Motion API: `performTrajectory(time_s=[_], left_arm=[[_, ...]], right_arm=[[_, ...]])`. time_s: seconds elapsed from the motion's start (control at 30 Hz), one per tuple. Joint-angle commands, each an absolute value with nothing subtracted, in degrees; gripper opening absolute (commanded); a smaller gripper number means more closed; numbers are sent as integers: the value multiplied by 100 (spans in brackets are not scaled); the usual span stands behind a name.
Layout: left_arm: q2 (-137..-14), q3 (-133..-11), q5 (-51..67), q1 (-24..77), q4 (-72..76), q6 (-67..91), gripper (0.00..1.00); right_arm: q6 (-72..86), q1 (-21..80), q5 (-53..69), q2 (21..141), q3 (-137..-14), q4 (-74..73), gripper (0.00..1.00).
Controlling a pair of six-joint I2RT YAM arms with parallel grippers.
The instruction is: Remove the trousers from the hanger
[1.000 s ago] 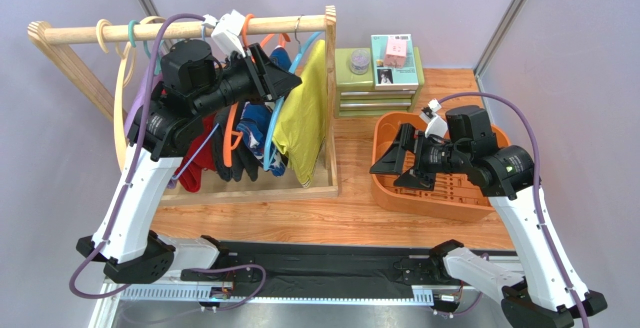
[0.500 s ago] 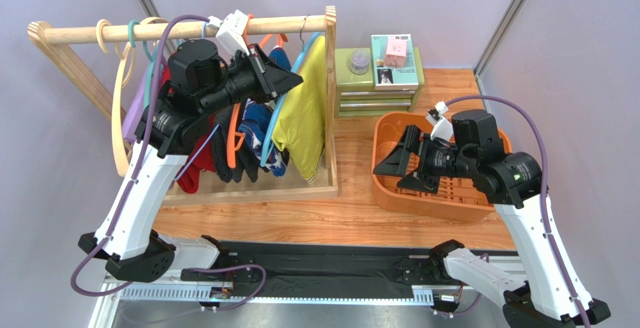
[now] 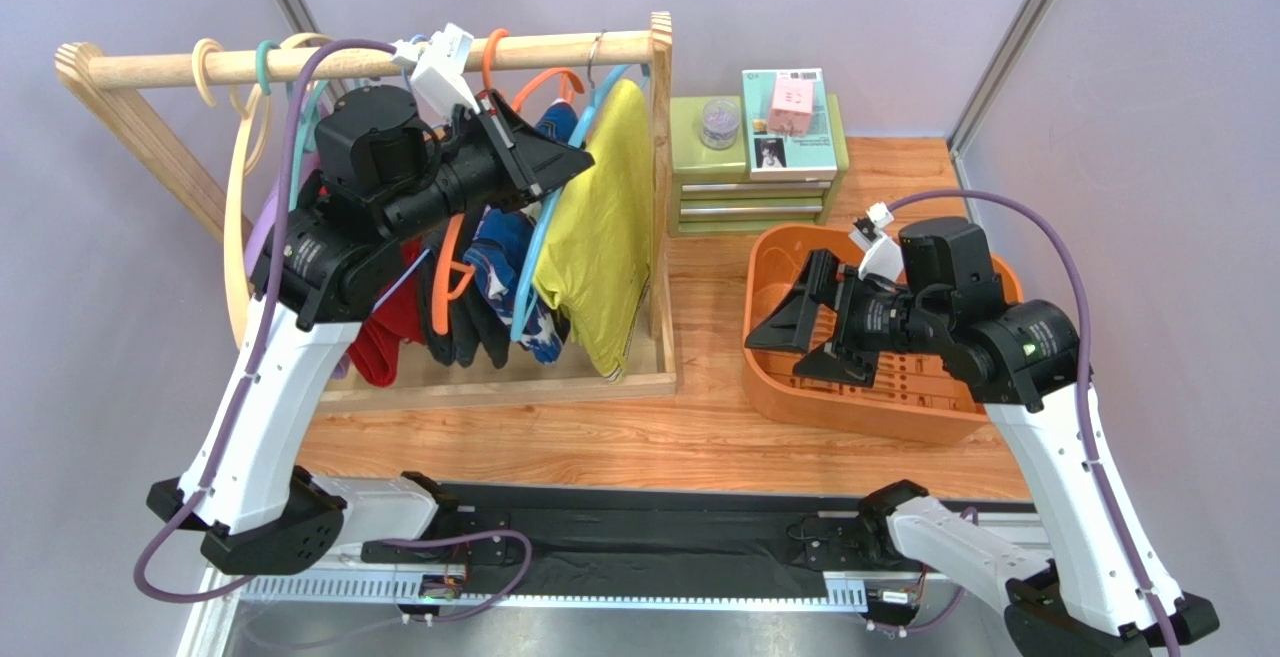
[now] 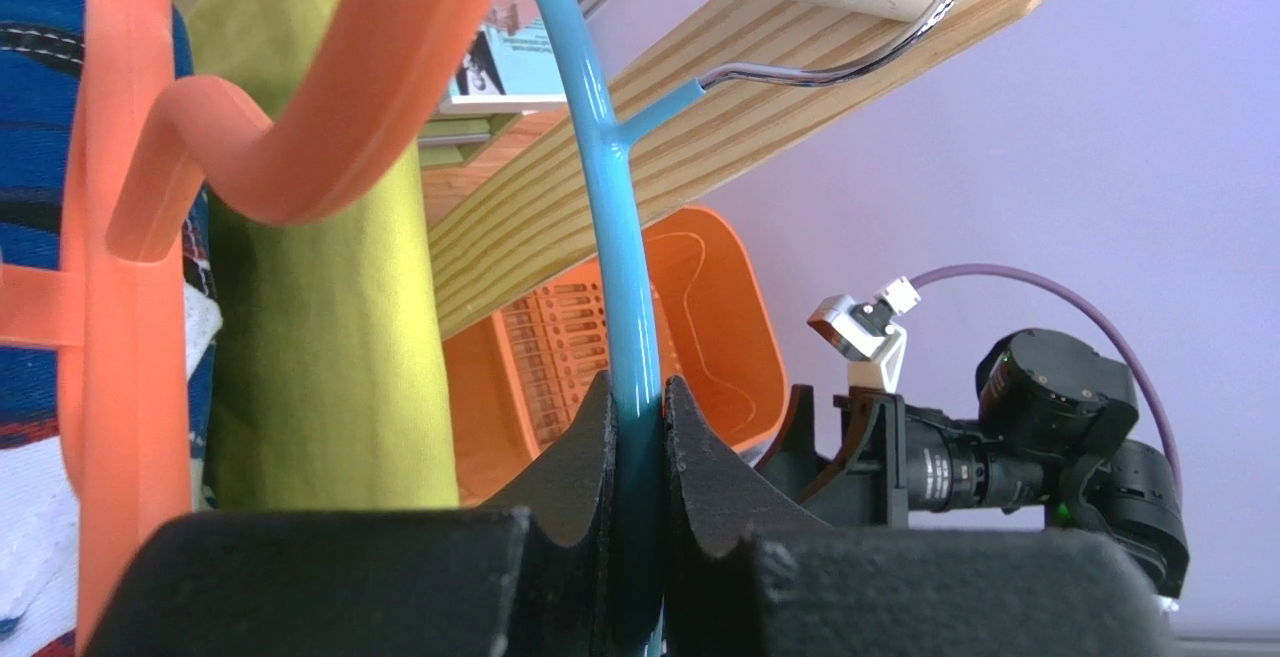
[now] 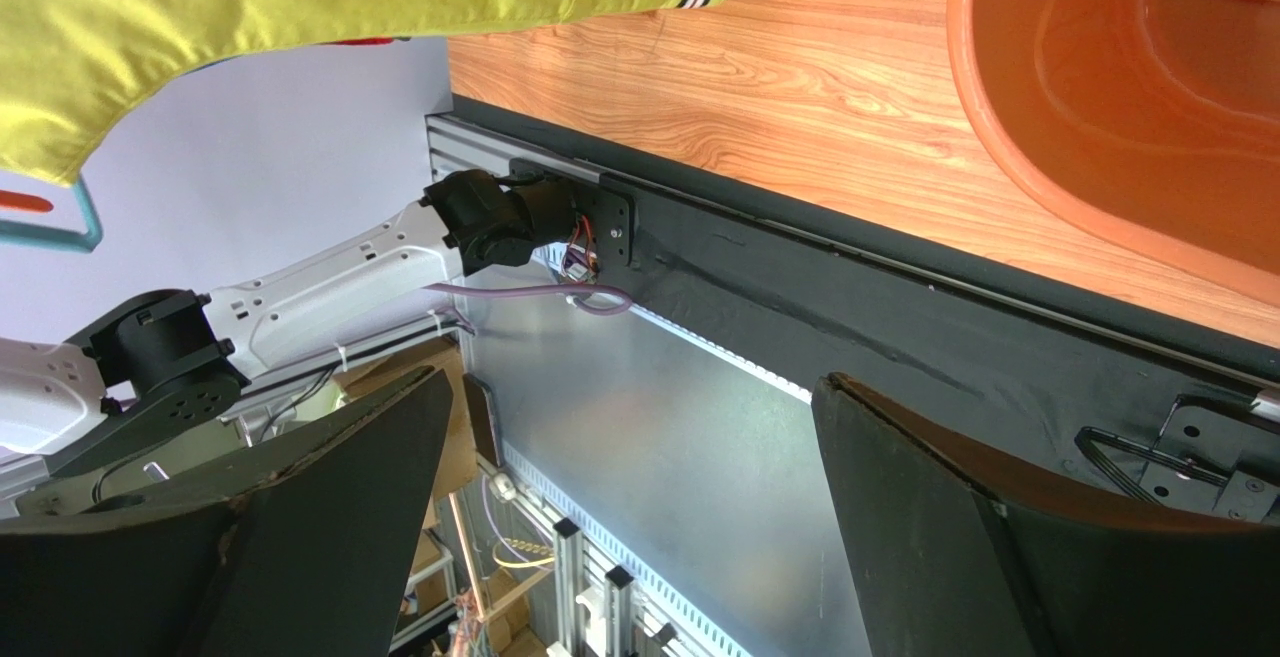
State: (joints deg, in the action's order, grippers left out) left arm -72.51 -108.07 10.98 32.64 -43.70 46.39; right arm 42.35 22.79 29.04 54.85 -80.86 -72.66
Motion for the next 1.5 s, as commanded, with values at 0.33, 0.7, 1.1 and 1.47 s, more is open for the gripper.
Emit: performTrajectory(time_s=[0.33,0.7,1.1,1.47], left_arm=[[-6856,-11716,1494,3322,-3718,4869,0],[-6645,-12067,1582,3322,-4122,4860,0],[-5995,-11365,1574,3322,-4219,5493,0],[-5687,-11153,923,3322,-4263,5994,0]], right_arm=[[4096,2294,3198,5739,-8438,-7146,98],[3542,2285,3225,6002,-8473,-7277,98],[2971,4119,1848,6449,-9790,-7672,98],[2620,8322,-3083,7839,-11241,-6594,99]])
